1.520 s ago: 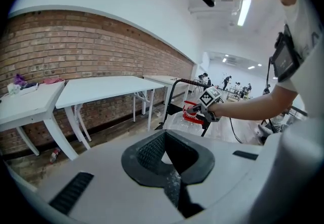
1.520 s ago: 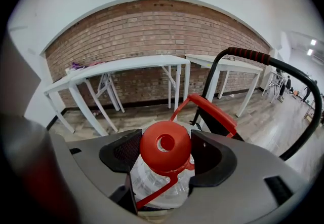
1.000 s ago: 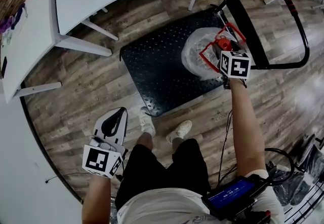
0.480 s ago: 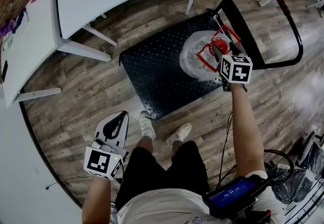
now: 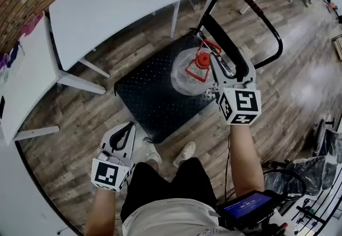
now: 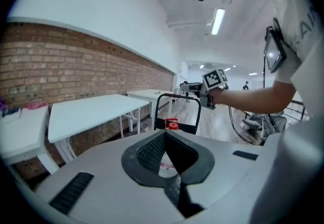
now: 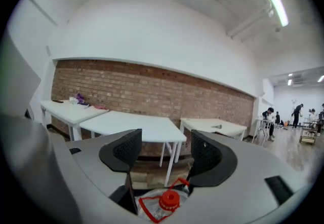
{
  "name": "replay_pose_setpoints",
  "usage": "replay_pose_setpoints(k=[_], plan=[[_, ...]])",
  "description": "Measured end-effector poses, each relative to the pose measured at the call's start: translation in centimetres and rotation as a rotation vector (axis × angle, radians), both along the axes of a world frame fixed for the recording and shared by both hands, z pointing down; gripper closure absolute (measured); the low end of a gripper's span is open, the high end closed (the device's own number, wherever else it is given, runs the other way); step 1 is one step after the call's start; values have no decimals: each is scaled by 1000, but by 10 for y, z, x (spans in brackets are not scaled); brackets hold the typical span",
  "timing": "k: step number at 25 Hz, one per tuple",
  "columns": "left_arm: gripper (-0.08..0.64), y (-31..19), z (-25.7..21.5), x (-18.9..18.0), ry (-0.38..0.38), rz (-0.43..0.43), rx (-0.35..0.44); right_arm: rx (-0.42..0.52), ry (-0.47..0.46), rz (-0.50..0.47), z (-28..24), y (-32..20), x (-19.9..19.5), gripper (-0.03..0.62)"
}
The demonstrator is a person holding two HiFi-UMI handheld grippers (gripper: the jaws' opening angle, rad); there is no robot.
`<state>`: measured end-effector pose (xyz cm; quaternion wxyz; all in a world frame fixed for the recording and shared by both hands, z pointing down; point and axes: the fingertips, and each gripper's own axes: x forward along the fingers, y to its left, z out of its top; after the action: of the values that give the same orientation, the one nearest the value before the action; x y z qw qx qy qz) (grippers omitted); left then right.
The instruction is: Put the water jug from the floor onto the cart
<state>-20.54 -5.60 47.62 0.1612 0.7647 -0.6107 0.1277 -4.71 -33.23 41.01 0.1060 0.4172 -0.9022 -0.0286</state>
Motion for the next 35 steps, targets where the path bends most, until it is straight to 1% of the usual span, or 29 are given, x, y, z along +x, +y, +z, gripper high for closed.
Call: replay_pose_setpoints(k=[3, 5, 7, 10, 13, 16, 18, 20, 22, 24, 26, 30, 35], plan=[[558, -1, -33, 5, -41, 67, 79, 152, -90, 12, -78, 45, 9, 285], [559, -2, -57, 8, -43, 110, 116, 228, -127, 32, -123, 76, 20, 285], [558, -3, -85, 13, -24, 139, 150, 271, -137, 56, -156, 106, 32, 285], [558, -4, -127, 21, -9, 176, 217, 283, -147, 107, -181, 147, 53, 295], [558, 6, -159, 33, -19, 202, 288, 279, -139, 163, -179, 193, 77, 356], [558, 20, -175, 48, -35, 223, 308, 255, -129, 208, -168, 229, 104, 425], [558, 28, -183, 55, -37, 225, 327, 244, -123, 232, -163, 249, 118, 461], [558, 39, -191, 63, -29, 224, 364, 243, -112, 257, -160, 271, 130, 503], [560, 52, -194, 72, -3, 239, 380, 246, -112, 287, -159, 294, 143, 551], [558, 71, -196, 84, 20, 269, 381, 242, -125, 308, -160, 318, 156, 571], [558, 90, -201, 95, 19, 280, 389, 231, -133, 316, -159, 340, 168, 586], [560, 120, -211, 117, 7, 301, 398, 191, -144, 338, -155, 380, 186, 586], [558, 150, -222, 132, 0, 324, 413, 132, -144, 341, -147, 415, 194, 588]])
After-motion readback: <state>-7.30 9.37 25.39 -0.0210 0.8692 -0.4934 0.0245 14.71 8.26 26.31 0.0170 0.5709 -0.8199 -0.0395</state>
